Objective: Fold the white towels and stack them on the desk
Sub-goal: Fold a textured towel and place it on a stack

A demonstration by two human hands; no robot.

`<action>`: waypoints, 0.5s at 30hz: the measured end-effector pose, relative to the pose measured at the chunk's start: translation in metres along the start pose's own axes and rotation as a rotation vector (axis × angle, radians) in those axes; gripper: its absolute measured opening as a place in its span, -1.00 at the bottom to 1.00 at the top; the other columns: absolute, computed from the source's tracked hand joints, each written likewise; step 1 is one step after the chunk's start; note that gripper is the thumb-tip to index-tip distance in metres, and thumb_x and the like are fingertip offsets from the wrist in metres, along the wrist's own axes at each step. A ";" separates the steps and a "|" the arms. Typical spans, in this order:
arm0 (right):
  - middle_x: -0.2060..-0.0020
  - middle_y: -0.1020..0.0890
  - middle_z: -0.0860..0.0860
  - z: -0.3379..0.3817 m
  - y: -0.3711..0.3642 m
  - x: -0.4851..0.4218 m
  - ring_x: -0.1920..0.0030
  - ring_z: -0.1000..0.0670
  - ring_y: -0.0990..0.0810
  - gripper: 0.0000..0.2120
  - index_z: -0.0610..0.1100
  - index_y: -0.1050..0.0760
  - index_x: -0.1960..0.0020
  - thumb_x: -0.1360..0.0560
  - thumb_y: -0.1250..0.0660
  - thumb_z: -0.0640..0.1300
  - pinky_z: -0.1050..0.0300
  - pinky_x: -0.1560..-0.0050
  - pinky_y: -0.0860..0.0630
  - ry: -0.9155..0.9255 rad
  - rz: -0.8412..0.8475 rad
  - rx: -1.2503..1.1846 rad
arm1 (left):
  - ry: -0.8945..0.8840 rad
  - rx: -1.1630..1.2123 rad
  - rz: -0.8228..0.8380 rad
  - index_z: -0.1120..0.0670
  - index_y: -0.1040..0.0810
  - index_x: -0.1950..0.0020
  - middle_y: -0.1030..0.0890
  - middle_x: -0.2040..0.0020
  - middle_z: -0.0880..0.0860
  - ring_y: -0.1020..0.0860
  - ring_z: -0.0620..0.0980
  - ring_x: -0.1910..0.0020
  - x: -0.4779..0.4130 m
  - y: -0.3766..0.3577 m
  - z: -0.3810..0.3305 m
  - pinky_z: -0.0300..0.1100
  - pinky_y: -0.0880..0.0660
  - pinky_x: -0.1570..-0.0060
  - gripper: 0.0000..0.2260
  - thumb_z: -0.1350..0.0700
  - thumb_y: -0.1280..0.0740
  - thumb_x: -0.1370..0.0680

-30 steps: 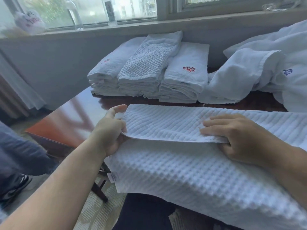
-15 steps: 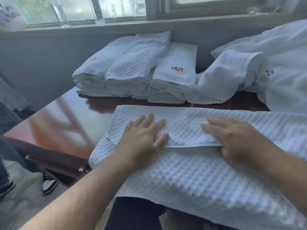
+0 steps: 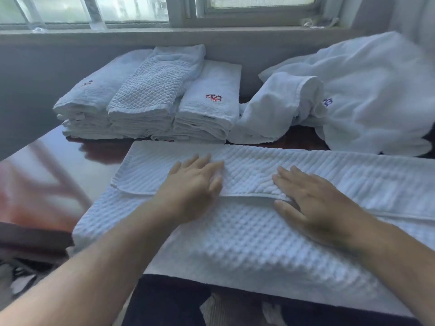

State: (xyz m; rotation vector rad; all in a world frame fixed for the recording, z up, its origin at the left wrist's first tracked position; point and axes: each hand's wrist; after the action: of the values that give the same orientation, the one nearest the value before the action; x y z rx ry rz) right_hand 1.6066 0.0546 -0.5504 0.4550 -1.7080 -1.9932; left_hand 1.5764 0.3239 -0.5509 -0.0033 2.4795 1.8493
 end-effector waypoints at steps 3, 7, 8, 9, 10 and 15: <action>-0.62 0.05 0.20 -0.024 0.007 0.019 -0.61 0.16 0.17 -0.18 0.11 -0.03 -0.64 -0.48 0.23 0.44 0.06 -0.59 0.17 -0.118 -0.016 -0.096 | -0.127 0.003 0.071 -0.20 -0.12 -0.62 -0.01 -0.66 -0.04 0.09 -0.05 -0.62 -0.006 -0.014 -0.046 0.05 0.10 -0.57 -0.53 -0.16 0.00 -0.69; -0.63 -0.11 0.11 -0.082 0.015 0.054 -0.63 0.04 0.10 -0.26 0.11 -0.13 -0.62 -0.55 0.18 0.41 -0.11 -0.60 0.10 -0.360 -0.067 -0.075 | -0.353 -0.043 0.112 -0.22 -0.07 -0.61 0.03 -0.66 -0.04 0.12 -0.04 -0.63 -0.023 -0.033 -0.095 0.03 0.12 -0.57 -0.41 -0.34 0.01 -0.60; -0.62 -0.13 0.09 -0.097 0.015 0.062 -0.63 -0.01 0.06 -0.28 0.11 -0.14 -0.61 -0.55 0.16 0.41 -0.15 -0.58 0.05 -0.418 -0.080 -0.062 | -0.423 -0.051 0.112 -0.24 -0.08 -0.60 0.01 -0.66 -0.07 0.09 -0.05 -0.62 -0.028 -0.037 -0.108 0.00 0.08 -0.56 -0.38 -0.38 0.00 -0.56; -0.63 -0.11 0.08 -0.113 0.016 0.071 -0.63 -0.04 0.03 -0.28 0.12 -0.12 -0.62 -0.55 0.14 0.41 -0.16 -0.58 0.02 -0.482 -0.091 -0.045 | -0.482 -0.055 0.098 -0.25 -0.12 -0.59 -0.04 -0.65 -0.10 0.02 -0.06 -0.62 -0.032 -0.042 -0.119 -0.03 0.01 -0.54 -0.37 -0.40 -0.03 -0.54; -0.64 -0.08 0.07 -0.129 0.016 0.080 -0.63 -0.07 0.04 -0.29 0.13 -0.09 -0.63 -0.56 0.11 0.41 -0.16 -0.58 0.03 -0.557 -0.100 -0.025 | -0.529 -0.050 0.065 -0.27 -0.19 -0.56 -0.15 -0.62 -0.14 -0.09 -0.05 -0.59 -0.035 -0.045 -0.128 -0.05 -0.09 -0.50 -0.41 -0.39 -0.08 -0.54; -0.65 -0.03 -0.02 -0.186 0.010 0.110 -0.63 -0.14 0.06 -0.32 0.08 -0.06 -0.64 -0.60 0.13 0.35 -0.13 -0.58 0.06 -0.891 -0.200 -0.023 | -0.611 0.051 -0.131 -0.29 -0.58 -0.31 -0.57 -0.35 -0.15 -0.52 0.00 -0.34 -0.042 -0.058 -0.140 -0.07 -0.47 -0.21 -0.72 -0.18 -0.29 -0.60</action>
State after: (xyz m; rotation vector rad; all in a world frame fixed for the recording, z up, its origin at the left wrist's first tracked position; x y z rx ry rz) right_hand 1.6160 -0.1610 -0.5664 -0.3637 -2.1760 -2.5742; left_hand 1.6146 0.1726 -0.5649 0.3387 2.0413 1.4513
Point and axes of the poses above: each hand's wrist, its own x-axis away from the middle knuckle, its own y-axis out of the back of the hand, z = x × y
